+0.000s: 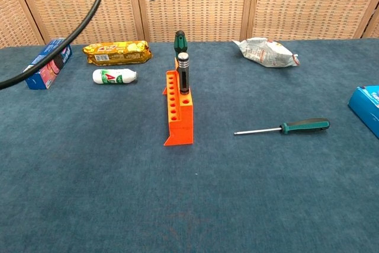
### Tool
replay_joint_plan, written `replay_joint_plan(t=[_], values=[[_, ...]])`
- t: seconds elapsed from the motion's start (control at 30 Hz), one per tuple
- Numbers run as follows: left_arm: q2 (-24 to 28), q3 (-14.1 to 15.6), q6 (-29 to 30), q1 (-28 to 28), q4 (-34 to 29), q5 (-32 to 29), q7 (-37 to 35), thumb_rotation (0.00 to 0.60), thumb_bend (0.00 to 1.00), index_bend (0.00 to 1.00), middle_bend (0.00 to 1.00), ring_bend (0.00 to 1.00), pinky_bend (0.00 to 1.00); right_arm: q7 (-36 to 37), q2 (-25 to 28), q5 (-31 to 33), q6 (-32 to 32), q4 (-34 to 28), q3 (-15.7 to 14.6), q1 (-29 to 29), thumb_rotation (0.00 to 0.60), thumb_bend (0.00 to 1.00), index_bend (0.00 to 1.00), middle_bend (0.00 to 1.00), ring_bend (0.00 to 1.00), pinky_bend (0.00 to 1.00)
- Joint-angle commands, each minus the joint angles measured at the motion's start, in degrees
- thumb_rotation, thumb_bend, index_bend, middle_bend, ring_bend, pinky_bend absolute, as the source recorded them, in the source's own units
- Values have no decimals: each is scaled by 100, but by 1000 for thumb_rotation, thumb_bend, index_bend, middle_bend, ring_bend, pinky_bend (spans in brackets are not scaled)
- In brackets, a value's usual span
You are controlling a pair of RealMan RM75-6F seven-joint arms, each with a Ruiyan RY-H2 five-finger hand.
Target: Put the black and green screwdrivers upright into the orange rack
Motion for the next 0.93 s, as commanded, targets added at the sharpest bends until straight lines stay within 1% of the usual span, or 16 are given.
replay_joint_plan(t=[0.03,0.07,0.1,0.23,0.27,0.33,0.4,0.53,0.57,0.6,0.67,0.8,0.93], values=[[516,61,946,519,-527,598,284,600,57,0,0,0,0,-10,-2,-2,10,-9,0,-3,600,0,0,0,0,0],[572,102,1093,597,-587,690,348,600,12,0,0,0,0,-14,-2,-3,13,-12,0,-3,600,0,0,0,0,0],[658,184,1346,736,-684,860,461,600,0,0,0,0,0,-18,-3,-5,17,-14,-1,-4,600,0,0,0,0,0],[906,589,2552,1475,-1004,1630,837,600,0,0,0,0,0,-61,-18,-32,41,-28,-15,-9,600,0,0,0,0,0],[922,658,2772,1621,-1032,1779,865,600,0,0,0,0,0,-72,-22,-40,45,-29,-19,-9,600,0,0,0,0,0],[937,894,3375,2067,-1045,2255,899,600,0,0,0,0,0,-110,-36,-58,54,-35,-27,-6,600,0,0,0,0,0],[947,1072,3693,2362,-1028,2554,880,600,0,0,0,0,0,-141,-50,-66,71,-37,-27,-4,600,0,0,0,0,0],[1004,1616,4318,3171,-932,3310,643,600,0,0,0,0,0,-275,-97,-94,164,-26,-24,-12,600,0,0,0,0,0],[1092,2152,4493,3742,-924,3454,572,600,0,0,0,0,0,-335,-110,-127,252,-36,-23,-35,600,0,0,0,0,0],[1122,2350,4699,4005,-895,3734,472,600,0,0,0,0,0,-360,-122,-150,308,-43,-26,-55,600,0,0,0,0,0],[1046,2552,5030,4392,-672,4124,366,600,0,0,0,0,0,-379,-138,-193,409,-47,-24,-88,600,0,0,0,0,0],[844,2677,5450,4883,-320,4527,278,600,0,0,0,0,0,-373,-135,-285,579,-72,-23,-150,600,0,0,0,0,0],[707,2623,5623,5142,-84,4708,123,600,0,0,0,0,0,-385,-140,-362,703,-94,-37,-202,600,0,0,0,0,0]])
